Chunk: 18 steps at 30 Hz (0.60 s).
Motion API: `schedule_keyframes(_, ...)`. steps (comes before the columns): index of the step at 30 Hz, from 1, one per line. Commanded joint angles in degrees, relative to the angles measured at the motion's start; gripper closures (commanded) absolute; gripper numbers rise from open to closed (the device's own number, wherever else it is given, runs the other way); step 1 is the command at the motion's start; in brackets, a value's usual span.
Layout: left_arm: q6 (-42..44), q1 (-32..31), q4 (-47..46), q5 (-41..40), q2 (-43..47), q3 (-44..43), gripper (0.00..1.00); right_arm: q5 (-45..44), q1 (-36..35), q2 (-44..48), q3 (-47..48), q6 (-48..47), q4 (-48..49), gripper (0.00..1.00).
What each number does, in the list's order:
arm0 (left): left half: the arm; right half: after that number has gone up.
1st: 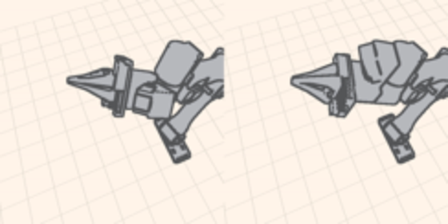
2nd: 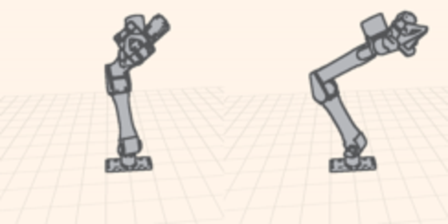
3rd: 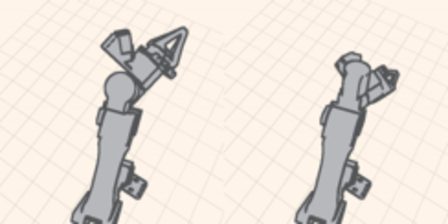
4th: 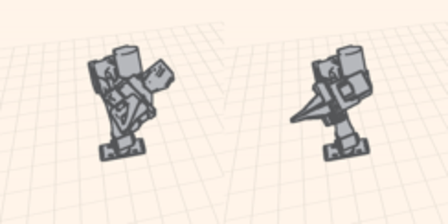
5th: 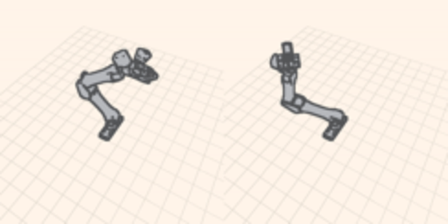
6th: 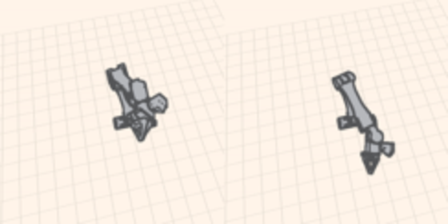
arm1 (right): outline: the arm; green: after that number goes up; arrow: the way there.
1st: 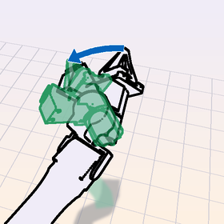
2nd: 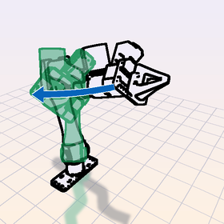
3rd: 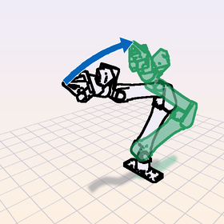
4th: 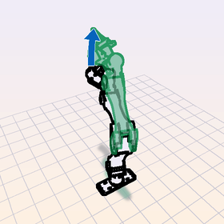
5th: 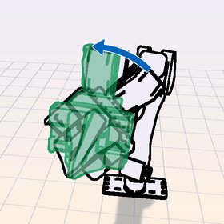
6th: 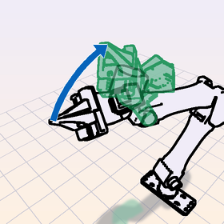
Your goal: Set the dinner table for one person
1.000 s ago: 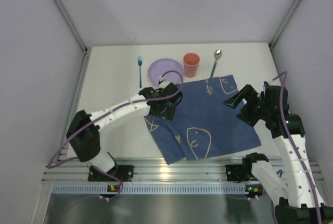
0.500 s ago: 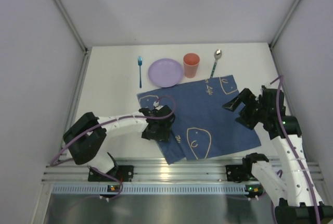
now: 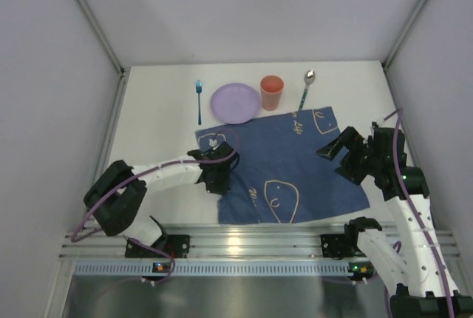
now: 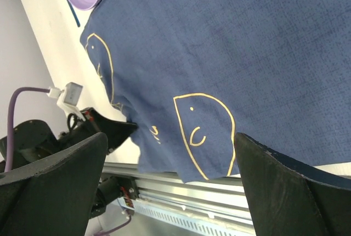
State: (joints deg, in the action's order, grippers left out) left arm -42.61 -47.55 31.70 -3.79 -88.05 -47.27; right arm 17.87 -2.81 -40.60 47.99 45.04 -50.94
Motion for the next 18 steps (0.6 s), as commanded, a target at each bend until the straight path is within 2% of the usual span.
schedule_keyframes(1,1.6,6.0,5.0,-3.8,5.5,6.9,1.0,0.2,0.7,0.6,0.9,-1.0,-0.9,0.0)
schedule_keyframes(4,-0.8,7.6,9.8,-6.1,11.0,4.8,1.0,0.5,0.7,0.5,0.6,-1.4,-0.9,0.0)
schedule_keyframes(7,-3.8,9.9,18.6,-8.9,10.7,0.7,1.0,1.1,0.6,0.8,0.1,-1.7,-0.8,0.0)
schedule_keyframes(12,-5.5,13.9,22.8,-12.2,11.2,-2.0,1.0,2.3,0.6,0.6,-0.4,-2.1,-0.5,0.0)
schedule_keyframes(13,-5.5,14.7,23.4,-12.3,11.2,-2.7,0.9,2.5,0.6,0.4,-0.4,-2.1,-0.3,0.0)
schedule_keyframes(14,-5.2,15.3,24.0,-12.3,11.2,-3.4,0.53,2.8,0.6,0.2,-0.4,-2.1,-0.3,0.0)
schedule_keyframes(16,-4.9,15.8,26.7,-13.3,11.4,-6.2,0.02,3.0,0.7,0.1,-0.3,-2.5,-0.1,0.0)
schedule_keyframes(18,-5.2,15.8,29.2,-15.5,12.2,-10.4,0.02,3.0,0.6,-0.4,-0.3,-2.9,0.0,0.0)
